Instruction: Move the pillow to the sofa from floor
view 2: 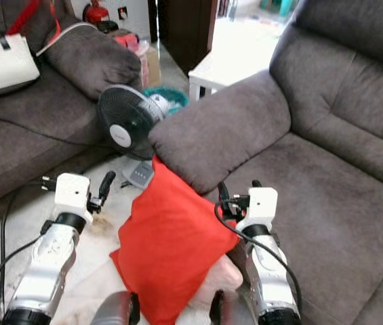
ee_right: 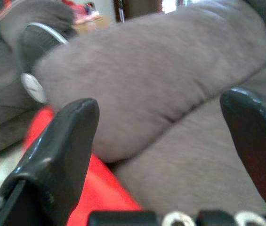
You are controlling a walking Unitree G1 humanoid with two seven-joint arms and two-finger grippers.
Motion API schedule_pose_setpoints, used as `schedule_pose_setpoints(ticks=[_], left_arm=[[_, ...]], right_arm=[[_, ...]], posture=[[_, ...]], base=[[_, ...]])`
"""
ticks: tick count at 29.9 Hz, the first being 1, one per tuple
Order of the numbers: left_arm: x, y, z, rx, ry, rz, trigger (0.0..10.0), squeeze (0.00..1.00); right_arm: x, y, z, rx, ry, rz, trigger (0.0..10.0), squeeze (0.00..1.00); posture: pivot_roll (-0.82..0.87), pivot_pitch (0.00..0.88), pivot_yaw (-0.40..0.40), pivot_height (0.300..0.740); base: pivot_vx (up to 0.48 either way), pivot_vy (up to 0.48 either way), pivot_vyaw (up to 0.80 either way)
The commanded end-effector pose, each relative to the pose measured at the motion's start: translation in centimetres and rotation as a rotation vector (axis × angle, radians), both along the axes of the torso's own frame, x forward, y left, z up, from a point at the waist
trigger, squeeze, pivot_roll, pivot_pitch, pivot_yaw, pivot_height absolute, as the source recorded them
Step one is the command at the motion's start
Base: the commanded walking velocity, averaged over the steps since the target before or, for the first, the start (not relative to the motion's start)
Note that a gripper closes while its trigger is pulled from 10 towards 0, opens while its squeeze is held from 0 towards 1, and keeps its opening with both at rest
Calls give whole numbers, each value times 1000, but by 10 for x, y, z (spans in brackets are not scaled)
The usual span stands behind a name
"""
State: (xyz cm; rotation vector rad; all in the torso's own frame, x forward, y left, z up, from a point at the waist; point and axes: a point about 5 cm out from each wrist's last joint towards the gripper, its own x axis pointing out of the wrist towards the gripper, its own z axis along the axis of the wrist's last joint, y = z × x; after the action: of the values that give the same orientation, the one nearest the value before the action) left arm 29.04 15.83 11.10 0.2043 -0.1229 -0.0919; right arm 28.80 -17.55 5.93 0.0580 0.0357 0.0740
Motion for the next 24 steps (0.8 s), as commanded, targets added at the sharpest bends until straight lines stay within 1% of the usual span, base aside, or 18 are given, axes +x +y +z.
schedule_pose_setpoints(ticks=[1,3,5,9,12,14,15,16,17,18,21,22,23,24], left_arm=[[0,-2,0,11,0,-13,10000,0],[0,-2,0,12,0,-13,10000,0],[0,-3,-2,30,7,-28,10000,0],[0,-4,-3,27,10,-31,10000,0],[-2,-5,-7,25,30,-43,10000,0],[-4,-5,-15,30,67,-57,10000,0],[-4,-5,-15,30,67,-57,10000,0],[-6,-3,-24,32,105,-48,10000,0],[-6,-3,-24,32,105,-48,10000,0],[-8,-1,-28,34,121,-39,10000,0],[-19,8,-48,58,184,0,10000,0],[-24,13,-55,62,211,22,10000,0],[-34,23,-66,59,254,66,10000,0],[-34,23,-66,59,254,66,10000,0]], right_arm=[[1,-3,2,6,-7,-15,10000,0],[1,-3,2,6,-7,-14,10000,0],[1,-3,0,8,-1,-13,10000,0],[1,-3,-1,7,3,-13,10000,0],[1,-3,-4,4,20,-10,10000,0],[1,-2,-8,0,48,-3,10000,0],[1,-2,-8,0,48,-3,10000,0],[0,-2,-14,-15,85,8,10000,0],[0,-2,-14,-15,85,8,10000,0],[1,-2,-16,-14,95,8,10000,0],[1,-4,-22,-2,125,-1,10000,0],[2,-5,-24,12,140,-6,10000,0],[3,-4,-30,67,196,-5,10000,0],[3,-4,-30,67,196,-5,10000,0]], posture=[[132,89,-28,625],[132,89,-28,625],[134,89,-27,625],[134,88,-27,625],[135,88,-26,625],[135,86,-26,625],[135,86,-26,625],[136,86,-24,625],[136,86,-24,625],[141,84,-25,625],[145,82,-25,625],[143,83,-26,625],[148,83,-28,625],[148,83,-28,625]], base=[[270,0,0],[262,0,0],[0,0,0],[0,0,0],[0,0,0],[0,0,0],[0,0,0],[0,0,0],[0,0,0],[0,0,0],[0,0,0],[0,0,0],[0,0,0],[0,0,0]])
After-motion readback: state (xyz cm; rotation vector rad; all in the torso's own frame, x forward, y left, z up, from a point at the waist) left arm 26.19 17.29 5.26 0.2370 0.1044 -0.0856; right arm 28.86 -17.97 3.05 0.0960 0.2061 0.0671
